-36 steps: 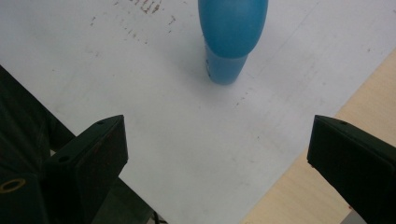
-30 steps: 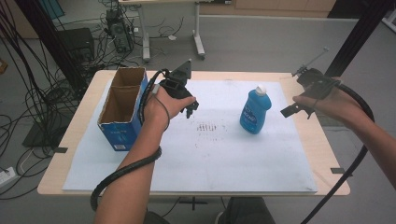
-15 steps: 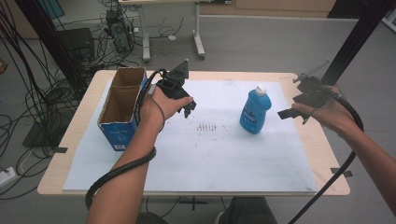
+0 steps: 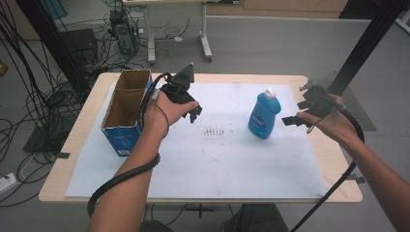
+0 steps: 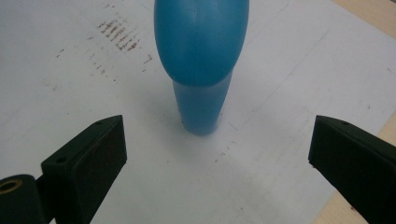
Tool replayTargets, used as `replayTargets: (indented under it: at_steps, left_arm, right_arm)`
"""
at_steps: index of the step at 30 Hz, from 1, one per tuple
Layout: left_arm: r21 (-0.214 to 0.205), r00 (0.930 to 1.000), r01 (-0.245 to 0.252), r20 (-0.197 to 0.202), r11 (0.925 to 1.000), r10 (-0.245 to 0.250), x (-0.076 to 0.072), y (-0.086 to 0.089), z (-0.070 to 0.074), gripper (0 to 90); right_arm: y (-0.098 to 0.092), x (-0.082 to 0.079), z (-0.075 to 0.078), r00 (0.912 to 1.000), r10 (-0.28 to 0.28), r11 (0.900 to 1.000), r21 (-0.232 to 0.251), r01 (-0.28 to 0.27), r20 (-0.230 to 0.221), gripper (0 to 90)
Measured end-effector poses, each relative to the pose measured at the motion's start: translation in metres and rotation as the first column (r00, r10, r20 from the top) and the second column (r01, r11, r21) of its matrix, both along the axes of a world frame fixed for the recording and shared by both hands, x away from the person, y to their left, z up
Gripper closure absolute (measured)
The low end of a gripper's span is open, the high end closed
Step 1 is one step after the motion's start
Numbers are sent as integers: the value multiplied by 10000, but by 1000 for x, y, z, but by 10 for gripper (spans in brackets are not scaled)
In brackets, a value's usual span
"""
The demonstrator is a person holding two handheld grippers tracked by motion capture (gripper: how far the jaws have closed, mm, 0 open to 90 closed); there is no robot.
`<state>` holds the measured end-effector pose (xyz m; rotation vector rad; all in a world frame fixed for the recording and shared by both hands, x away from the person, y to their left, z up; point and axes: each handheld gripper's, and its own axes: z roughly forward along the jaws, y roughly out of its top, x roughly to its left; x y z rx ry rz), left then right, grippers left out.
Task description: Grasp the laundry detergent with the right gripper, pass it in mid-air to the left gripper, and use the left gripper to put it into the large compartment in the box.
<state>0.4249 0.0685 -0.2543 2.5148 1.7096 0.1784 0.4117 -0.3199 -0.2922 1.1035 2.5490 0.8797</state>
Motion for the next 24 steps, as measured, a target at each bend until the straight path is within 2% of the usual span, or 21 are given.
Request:
replayTargets:
  at_steps: [10, 14, 24]
  left_arm:
    - [-46, 10000, -17, 6, 10000, 17, 3, 0, -2, 68]
    - [-43, 10000, 2, -45, 10000, -2, 3, -1, -4, 68]
    - [-60, 10000, -36, -63, 10000, 35, 4, 1, -6, 68]
  right_arm:
    - [8, 4, -14, 9996, 123, 9997, 195, -128, 270, 39]
    - [12, 6, -21, 9996, 174, 9998, 98, -176, 230, 39]
    - [20, 11, -35, 9984, 142, 9991, 379, -163, 555, 35]
